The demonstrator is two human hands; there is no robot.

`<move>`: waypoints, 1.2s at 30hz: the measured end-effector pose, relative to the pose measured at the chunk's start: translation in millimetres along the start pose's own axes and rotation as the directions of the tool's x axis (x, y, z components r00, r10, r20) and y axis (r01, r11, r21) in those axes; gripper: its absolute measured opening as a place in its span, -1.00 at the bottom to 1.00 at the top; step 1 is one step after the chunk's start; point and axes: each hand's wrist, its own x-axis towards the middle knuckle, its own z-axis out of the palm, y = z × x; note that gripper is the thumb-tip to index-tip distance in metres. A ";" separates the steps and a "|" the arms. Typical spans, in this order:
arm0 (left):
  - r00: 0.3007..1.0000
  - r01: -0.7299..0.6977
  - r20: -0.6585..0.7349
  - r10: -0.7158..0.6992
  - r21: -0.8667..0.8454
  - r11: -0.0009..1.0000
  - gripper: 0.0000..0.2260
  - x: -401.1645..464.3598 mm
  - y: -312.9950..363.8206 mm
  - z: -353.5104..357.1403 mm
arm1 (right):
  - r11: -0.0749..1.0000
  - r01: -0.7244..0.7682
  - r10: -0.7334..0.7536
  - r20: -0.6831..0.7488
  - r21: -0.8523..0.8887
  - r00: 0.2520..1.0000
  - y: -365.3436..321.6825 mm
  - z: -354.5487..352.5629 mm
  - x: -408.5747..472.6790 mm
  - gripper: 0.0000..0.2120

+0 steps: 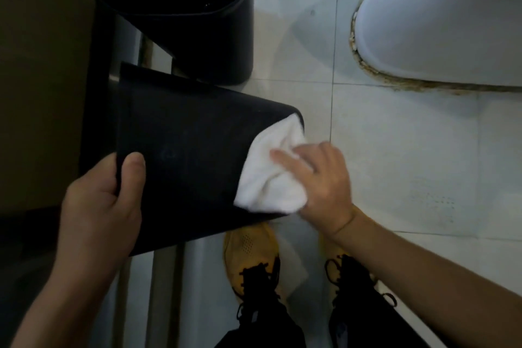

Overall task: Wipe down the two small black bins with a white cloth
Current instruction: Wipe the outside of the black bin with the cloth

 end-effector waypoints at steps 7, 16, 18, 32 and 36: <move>0.999 0.034 0.031 -0.034 0.001 0.999 -0.64 -4.9 -2.4 0.6 | 0.917 -0.392 0.383 -0.116 -0.068 0.916 65.7 -15.7 72.1 -0.61; 0.999 0.046 0.013 -0.046 0.001 0.999 -0.61 -5.7 -2.8 5.1 | 0.995 0.079 -0.079 -0.002 0.057 0.997 -54.1 -4.7 2.0 -0.67; 0.999 0.049 -0.005 -0.049 -0.004 0.999 -0.60 -5.8 -4.8 4.3 | 0.995 0.086 -0.084 -0.042 0.049 0.996 -43.0 4.1 6.8 -0.67; 0.997 0.049 -0.061 -0.053 -0.069 0.996 -0.67 -7.7 -4.8 6.2 | 0.928 -0.282 0.312 -0.097 0.242 0.945 -16.2 -28.7 64.2 -0.61; 0.994 -0.027 -0.104 0.026 -0.010 1.000 -0.63 -3.4 -9.7 9.4 | 0.965 -0.033 0.032 0.008 0.260 0.999 -85.0 -4.5 41.6 -0.63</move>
